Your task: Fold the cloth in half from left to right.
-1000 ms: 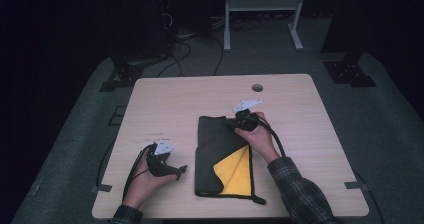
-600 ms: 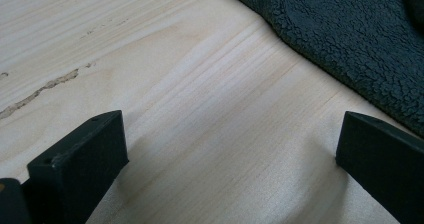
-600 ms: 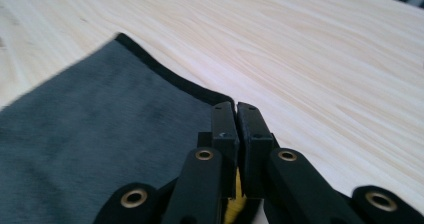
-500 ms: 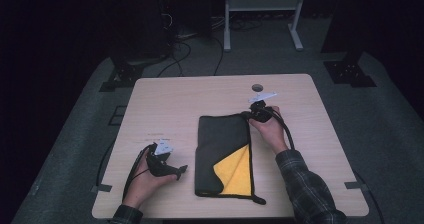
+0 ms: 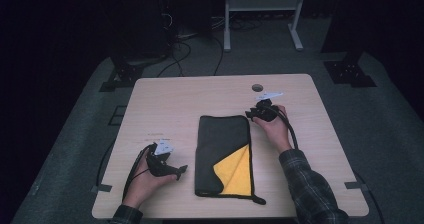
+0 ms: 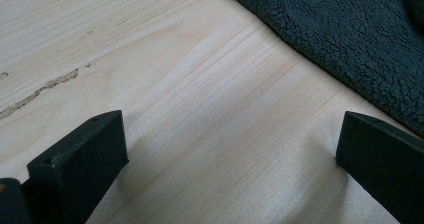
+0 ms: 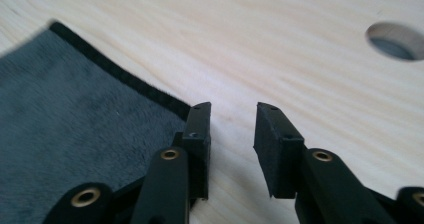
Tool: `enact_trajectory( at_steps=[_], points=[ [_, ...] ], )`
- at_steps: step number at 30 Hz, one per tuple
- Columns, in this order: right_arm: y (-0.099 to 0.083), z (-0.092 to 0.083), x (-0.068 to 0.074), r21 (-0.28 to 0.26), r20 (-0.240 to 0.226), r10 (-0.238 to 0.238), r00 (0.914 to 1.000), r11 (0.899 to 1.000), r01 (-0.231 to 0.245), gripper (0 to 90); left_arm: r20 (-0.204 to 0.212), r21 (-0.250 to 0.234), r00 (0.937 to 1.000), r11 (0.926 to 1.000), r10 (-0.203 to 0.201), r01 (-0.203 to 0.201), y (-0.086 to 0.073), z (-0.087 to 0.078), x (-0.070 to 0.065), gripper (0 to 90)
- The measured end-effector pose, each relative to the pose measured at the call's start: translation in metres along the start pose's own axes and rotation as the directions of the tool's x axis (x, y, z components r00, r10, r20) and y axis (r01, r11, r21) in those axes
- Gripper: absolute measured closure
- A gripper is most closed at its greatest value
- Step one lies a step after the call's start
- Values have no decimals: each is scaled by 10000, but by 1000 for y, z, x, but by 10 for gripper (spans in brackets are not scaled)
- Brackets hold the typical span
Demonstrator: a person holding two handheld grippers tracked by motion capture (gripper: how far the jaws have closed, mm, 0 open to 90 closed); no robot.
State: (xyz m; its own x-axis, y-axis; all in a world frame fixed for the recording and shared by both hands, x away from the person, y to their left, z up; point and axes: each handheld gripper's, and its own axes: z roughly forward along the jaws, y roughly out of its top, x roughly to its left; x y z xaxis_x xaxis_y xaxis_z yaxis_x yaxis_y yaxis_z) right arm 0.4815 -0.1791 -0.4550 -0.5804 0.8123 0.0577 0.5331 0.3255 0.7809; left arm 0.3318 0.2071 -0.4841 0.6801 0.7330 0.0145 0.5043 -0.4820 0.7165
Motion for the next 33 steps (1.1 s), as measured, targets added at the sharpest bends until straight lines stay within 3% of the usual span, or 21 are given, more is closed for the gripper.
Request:
enact_trajectory(
  at_steps=[5, 10, 21, 33],
  points=[
    [3, -19, 4, -215, -393, -270, 9989, 9994, 261, 670, 0, -1, 10000, 10000, 1, -1, 0, 0, 0, 0],
    [-5, -37, 22, -417, -1254, -626, 9901, 9975, 578, 651, -3, -3, 10000, 10000, 3, -3, 0, 0, 0, 0],
    [-27, -58, 69, -584, -2711, -1374, 9527, 9903, 1262, 619, 4, 8, 10000, 10000, -18, 18, 0, 0, 0, 0],
    [-43, -55, 122, -373, -3791, -1864, 9064, 9818, 1863, 558, 3, 31, 10000, 10000, 3, -3, 0, 0, 0, 0]
  ],
)
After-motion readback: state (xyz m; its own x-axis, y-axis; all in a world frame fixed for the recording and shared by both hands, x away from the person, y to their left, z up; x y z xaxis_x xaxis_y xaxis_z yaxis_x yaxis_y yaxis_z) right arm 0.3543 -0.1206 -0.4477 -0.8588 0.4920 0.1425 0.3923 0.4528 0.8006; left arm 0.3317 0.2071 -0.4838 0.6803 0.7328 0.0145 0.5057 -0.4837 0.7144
